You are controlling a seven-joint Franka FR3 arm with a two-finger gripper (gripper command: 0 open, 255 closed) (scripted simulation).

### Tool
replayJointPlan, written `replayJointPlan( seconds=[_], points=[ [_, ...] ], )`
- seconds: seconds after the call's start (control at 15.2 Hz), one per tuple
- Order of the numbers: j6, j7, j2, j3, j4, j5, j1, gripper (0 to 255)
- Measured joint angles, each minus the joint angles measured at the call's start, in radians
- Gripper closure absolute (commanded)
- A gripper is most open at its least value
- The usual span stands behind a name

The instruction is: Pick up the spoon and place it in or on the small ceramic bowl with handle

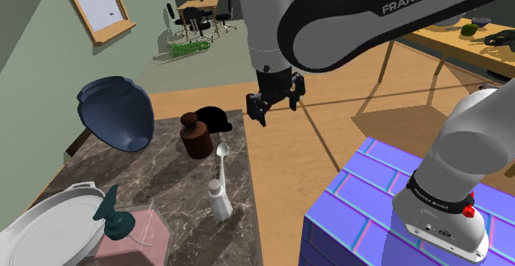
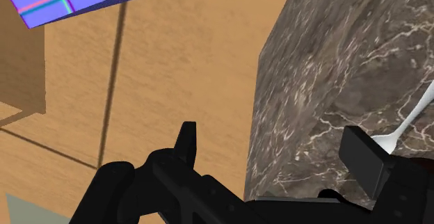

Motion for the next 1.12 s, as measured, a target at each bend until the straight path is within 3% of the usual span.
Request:
replayJointPlan(
  seconds=[0.26, 0.59, 0.73, 0.92, 0.99, 1.12],
  points=[
    [0.036, 0.204, 0.177, 0.128, 0.097, -0.075, -0.063, 0],
    [0.035, 0.517, 0.466, 0.258, 0.252, -0.273, -0.096, 0],
    [0.018, 0.638, 0.588, 0.265, 0.320, -0.366, -0.067, 0],
    [-0.022, 0.797, 0.772, 0.231, 0.448, -0.491, 0.027, 0],
    [-0.044, 0.844, 0.831, 0.213, 0.504, -0.525, 0.070, 0],
    [-0.049, 0.876, 0.876, 0.193, 0.537, -0.552, 0.097, 0]
  ],
)
